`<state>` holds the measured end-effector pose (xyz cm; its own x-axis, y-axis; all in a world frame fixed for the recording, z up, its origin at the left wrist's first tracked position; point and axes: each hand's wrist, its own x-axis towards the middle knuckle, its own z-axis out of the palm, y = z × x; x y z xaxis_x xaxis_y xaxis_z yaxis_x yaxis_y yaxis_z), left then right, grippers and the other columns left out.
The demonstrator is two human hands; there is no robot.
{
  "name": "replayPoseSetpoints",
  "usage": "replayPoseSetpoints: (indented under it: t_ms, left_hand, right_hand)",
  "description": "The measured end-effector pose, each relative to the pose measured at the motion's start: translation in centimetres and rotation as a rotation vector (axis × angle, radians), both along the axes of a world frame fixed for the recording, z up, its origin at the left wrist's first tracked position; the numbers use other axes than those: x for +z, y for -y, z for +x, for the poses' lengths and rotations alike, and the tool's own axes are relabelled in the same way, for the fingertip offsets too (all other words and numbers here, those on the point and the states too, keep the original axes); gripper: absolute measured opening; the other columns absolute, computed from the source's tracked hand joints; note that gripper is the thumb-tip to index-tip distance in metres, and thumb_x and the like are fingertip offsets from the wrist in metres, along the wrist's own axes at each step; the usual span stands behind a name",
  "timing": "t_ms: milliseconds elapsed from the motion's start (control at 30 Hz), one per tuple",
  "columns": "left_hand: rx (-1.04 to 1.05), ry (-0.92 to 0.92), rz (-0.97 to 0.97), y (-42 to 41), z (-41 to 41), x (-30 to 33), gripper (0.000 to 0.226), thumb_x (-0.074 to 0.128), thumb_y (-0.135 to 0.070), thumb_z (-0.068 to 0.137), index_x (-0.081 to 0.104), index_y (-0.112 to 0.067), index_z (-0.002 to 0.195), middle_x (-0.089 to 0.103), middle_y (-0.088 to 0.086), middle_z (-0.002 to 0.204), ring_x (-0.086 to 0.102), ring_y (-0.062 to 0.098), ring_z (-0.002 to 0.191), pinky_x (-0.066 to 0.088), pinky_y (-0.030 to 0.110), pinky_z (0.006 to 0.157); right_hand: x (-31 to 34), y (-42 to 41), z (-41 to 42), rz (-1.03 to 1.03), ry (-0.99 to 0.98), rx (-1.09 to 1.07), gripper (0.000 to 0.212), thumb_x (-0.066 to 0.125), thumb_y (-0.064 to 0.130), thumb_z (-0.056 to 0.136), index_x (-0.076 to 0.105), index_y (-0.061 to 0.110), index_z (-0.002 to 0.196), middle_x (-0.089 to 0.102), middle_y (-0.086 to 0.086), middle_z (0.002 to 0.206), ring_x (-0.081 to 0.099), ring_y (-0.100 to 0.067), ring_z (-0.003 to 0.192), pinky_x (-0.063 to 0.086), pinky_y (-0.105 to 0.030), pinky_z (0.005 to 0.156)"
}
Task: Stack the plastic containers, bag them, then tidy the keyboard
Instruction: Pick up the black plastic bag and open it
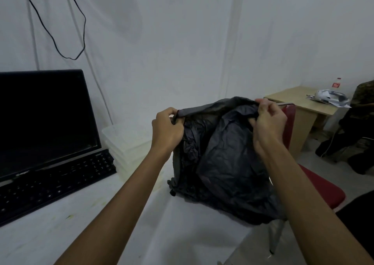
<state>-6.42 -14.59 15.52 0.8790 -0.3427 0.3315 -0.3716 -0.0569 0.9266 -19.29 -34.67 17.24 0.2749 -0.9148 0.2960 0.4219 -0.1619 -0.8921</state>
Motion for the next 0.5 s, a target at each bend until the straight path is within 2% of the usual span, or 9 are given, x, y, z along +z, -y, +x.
replayPoseSetpoints:
  t_ms: [133,200,267,333,400,500]
  left_hand:
    - [-0.086,0.072,0.080,-0.5,-0.2,0.3,0.012,0.071,-0.029,0.103,0.077,-0.022,0.095,0.077,0.010,0.084,0.066,0.023,0.067,0.051,0.031,0.065]
    - [-0.126,0.098,0.106,-0.6,-0.3,0.4,0.014,0.071,-0.033,0.102,0.078,-0.024,0.095,0.078,0.009,0.085,0.069,0.024,0.072,0.052,0.032,0.067]
    - [-0.121,0.108,0.082,-0.7,-0.3,0.4,0.008,0.072,-0.033,0.101,0.077,-0.027,0.099,0.077,0.006,0.085,0.069,0.019,0.074,0.053,0.030,0.068]
    - [-0.098,0.114,0.048,-0.9,-0.2,0.5,0.005,0.074,-0.032,0.100,0.075,-0.031,0.104,0.075,0.005,0.088,0.068,0.019,0.076,0.054,0.028,0.067]
    - [-0.093,0.107,0.036,-0.9,0.0,0.4,0.005,0.072,-0.026,0.101,0.075,-0.029,0.104,0.076,0.006,0.092,0.070,0.021,0.083,0.058,0.033,0.072]
    - [-0.119,-0.009,0.011,-1.0,0.1,0.5,0.015,0.061,-0.017,0.105,0.075,-0.021,0.101,0.077,0.003,0.096,0.073,0.022,0.089,0.058,0.037,0.077]
  right_hand:
    - [0.2,-0.2,0.2,-0.159,-0.065,-0.015,0.026,0.069,0.032,0.105,0.076,0.013,0.121,0.074,0.006,0.098,0.067,-0.007,0.092,0.054,-0.024,0.088]
    - [0.3,-0.7,0.1,-0.254,-0.147,0.028,0.040,0.072,0.033,0.103,0.069,0.015,0.139,0.072,0.004,0.119,0.067,-0.005,0.112,0.054,-0.019,0.098]
    - [0.2,-1.1,-0.1,-0.378,-0.281,0.086,0.065,0.075,0.043,0.100,0.053,0.024,0.157,0.059,0.002,0.153,0.053,-0.009,0.142,0.044,-0.024,0.117]
    - [0.1,-1.2,-0.2,-0.499,-0.441,0.129,0.082,0.076,0.052,0.095,0.039,0.030,0.165,0.039,0.005,0.171,0.033,-0.010,0.156,0.031,-0.028,0.124]
    - [-0.4,-1.1,-0.1,-0.576,-0.584,0.153,0.088,0.078,0.058,0.091,0.038,0.034,0.165,0.030,0.001,0.174,0.026,-0.015,0.160,0.027,-0.035,0.129]
    - [-1.2,-0.6,0.1,-0.630,-0.781,0.164,0.101,0.074,0.082,0.077,0.044,0.036,0.162,0.036,-0.007,0.171,0.029,-0.026,0.161,0.031,-0.052,0.130]
